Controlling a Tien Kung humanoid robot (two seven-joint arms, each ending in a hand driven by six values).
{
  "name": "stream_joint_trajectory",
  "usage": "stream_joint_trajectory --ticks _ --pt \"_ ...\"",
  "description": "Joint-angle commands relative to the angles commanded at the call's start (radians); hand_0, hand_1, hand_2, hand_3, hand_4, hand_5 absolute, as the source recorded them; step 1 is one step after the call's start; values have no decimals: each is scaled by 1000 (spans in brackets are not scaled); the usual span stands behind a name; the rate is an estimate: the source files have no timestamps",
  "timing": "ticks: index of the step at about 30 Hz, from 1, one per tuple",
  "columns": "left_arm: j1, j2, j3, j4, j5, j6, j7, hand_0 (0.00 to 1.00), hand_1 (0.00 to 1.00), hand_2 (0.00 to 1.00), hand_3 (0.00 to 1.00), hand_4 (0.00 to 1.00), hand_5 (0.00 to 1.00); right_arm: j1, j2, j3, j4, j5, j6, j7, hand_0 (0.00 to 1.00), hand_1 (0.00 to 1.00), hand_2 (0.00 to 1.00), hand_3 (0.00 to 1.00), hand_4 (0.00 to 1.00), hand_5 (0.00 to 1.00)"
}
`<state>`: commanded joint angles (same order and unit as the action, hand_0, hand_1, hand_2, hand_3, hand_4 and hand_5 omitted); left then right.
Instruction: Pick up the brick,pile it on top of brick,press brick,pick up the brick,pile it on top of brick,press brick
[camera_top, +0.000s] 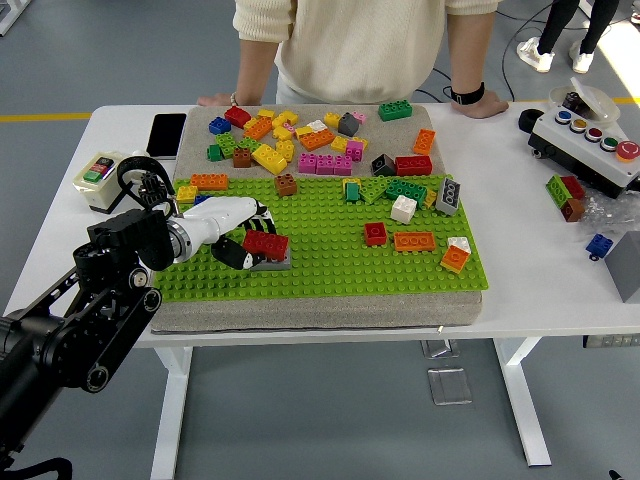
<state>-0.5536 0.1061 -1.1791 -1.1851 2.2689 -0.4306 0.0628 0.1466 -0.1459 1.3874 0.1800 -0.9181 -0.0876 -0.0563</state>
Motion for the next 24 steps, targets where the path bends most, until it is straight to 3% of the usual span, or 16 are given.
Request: stream_joint_trajectory --ticks 24 --pt "7 -14 7 -14 0 -7 89 668 624 606 549 513 104 1 -1 -7 0 0 -1 -2 754 687 733 737 998 640"
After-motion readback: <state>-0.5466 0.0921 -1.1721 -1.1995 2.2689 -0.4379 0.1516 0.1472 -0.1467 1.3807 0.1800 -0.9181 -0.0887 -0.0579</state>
